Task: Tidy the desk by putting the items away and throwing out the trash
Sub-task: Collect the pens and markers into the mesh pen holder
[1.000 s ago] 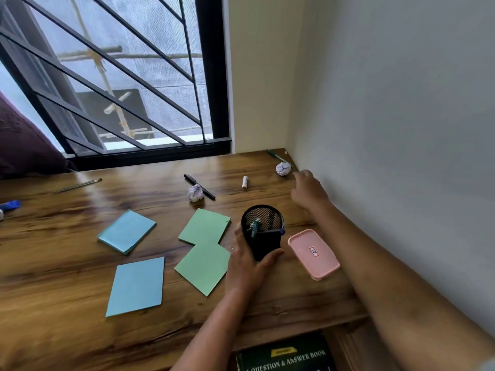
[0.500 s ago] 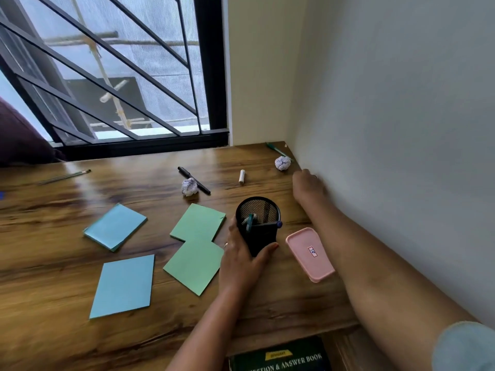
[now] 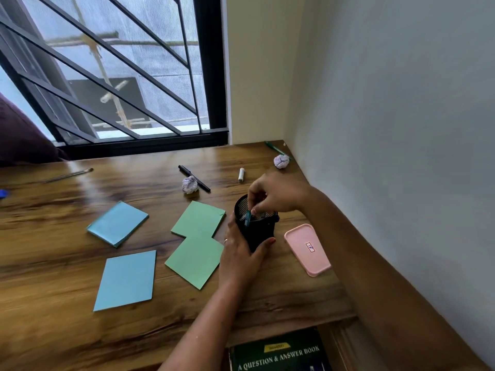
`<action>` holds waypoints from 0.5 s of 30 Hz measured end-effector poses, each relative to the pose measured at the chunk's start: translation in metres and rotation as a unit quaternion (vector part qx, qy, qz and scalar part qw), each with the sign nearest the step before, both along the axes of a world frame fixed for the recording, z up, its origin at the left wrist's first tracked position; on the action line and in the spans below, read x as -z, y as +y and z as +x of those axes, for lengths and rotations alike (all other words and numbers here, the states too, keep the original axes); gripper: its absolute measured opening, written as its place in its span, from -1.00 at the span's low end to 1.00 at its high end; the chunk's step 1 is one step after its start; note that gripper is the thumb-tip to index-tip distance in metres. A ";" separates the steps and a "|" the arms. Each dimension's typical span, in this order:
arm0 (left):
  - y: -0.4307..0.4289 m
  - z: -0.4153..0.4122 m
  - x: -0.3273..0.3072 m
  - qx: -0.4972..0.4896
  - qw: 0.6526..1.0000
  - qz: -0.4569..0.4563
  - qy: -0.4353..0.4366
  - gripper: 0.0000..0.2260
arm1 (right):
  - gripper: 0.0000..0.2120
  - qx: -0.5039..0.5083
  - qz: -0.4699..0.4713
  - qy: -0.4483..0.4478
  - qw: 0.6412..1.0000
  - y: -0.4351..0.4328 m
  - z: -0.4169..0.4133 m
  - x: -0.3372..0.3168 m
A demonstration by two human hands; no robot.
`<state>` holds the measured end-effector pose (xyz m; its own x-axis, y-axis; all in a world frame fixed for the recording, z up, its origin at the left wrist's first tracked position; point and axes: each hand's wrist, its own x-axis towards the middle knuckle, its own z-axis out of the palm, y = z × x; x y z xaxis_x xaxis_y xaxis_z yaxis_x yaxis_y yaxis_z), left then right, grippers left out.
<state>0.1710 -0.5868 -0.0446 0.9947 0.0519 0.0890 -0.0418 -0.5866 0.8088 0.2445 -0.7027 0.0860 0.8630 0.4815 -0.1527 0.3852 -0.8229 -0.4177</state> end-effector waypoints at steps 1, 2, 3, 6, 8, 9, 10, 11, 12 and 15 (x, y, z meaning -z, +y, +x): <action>0.000 0.000 0.000 -0.001 1.000 0.002 0.002 -0.12 | -0.91 0.007 0.000 0.006 1.000 0.000 0.000 0.004; 0.000 0.000 -0.001 -0.001 1.000 0.003 0.004 -0.12 | -0.91 0.016 0.000 0.011 1.000 -0.002 0.001 0.006; 0.000 0.000 -0.001 -0.001 1.000 0.004 0.005 -0.12 | -0.91 0.021 -0.002 0.013 1.000 -0.003 0.002 0.007; 0.000 -0.001 -0.001 0.002 1.000 0.011 0.000 -0.11 | -0.91 0.026 0.011 0.008 1.000 -0.007 0.004 0.004; 0.001 -0.001 0.000 0.005 1.000 0.014 0.000 -0.11 | -0.91 0.056 0.071 0.011 0.996 -0.011 0.008 0.003; 0.001 -0.001 0.000 0.006 1.000 0.015 0.003 -0.12 | -0.92 0.078 0.105 0.010 0.991 -0.013 0.013 0.004; 0.001 -0.002 0.000 0.007 1.000 0.015 0.002 -0.12 | -0.93 0.102 0.134 0.003 0.986 -0.017 0.019 0.005; 0.000 -0.002 0.000 0.008 1.000 0.015 0.000 -0.13 | -0.93 0.129 0.159 -0.006 0.979 -0.021 0.028 0.008; 0.000 -0.002 0.000 0.008 1.000 0.017 -0.002 -0.12 | -0.92 0.161 0.179 -0.013 0.970 -0.025 0.037 0.013; 0.000 0.000 0.001 -0.001 1.000 0.019 -0.009 -0.11 | -0.86 0.258 0.167 -0.041 0.951 -0.038 0.079 0.030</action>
<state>0.1712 -0.5869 -0.0458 0.9928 0.0501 0.1087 -0.0548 -0.6172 0.7849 0.3236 -0.7412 0.0557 0.9999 -0.0003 0.0122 0.0080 -0.7376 -0.6752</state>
